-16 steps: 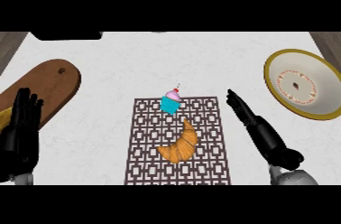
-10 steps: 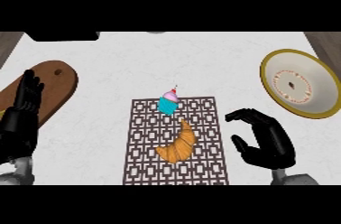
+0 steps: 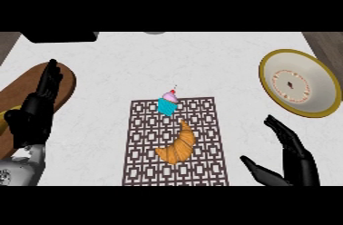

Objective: Pick the croissant from the placemat and place it in the bowl

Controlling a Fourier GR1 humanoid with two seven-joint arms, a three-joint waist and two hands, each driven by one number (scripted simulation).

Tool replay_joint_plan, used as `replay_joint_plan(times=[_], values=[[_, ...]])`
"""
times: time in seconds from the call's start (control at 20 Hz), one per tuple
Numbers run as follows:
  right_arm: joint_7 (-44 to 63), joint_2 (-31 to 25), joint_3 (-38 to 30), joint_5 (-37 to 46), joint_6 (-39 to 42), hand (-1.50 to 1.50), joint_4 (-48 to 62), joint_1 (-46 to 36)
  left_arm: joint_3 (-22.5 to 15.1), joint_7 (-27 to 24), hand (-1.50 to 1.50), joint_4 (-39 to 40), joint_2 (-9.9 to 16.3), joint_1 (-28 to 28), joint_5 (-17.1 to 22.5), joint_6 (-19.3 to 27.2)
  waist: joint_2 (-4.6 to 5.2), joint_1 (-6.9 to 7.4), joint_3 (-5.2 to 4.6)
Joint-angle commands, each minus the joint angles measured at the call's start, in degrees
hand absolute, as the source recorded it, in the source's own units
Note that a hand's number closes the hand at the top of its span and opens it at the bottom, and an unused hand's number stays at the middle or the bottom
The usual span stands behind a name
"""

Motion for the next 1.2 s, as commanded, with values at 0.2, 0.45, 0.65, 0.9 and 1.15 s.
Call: replay_joint_plan(times=[0.2,0.45,0.65,0.9,1.15], values=[[16.92,-8.72,6.40,15.73,-3.53,-1.50,-14.94,4.10,-1.62,1.43,0.00,-0.19,-1.59,-1.57,-2.39,-0.20,-0.05,1.41,-0.19],[36.77,-13.73,11.76,26.43,0.06,-1.50,-22.15,-0.06,-1.25,3.07,0.00,1.30,-1.47,-4.03,-2.09,-1.23,0.01,1.77,-0.31],[51.62,-12.73,15.87,31.36,5.96,-1.50,-21.91,-9.18,0.21,3.04,0.00,1.22,-0.64,-4.60,-1.75,-2.30,0.12,2.84,-0.22],[64.13,-7.86,20.96,30.95,15.22,-1.50,-21.42,-18.36,-0.87,3.35,0.00,0.62,-2.77,-3.49,-3.17,-1.94,0.08,2.55,-0.11],[69.37,-3.79,19.91,28.30,22.11,-1.50,-16.99,-26.11,-0.55,2.73,0.00,0.32,-3.51,-2.86,-5.67,-2.30,0.05,2.22,-0.07]])
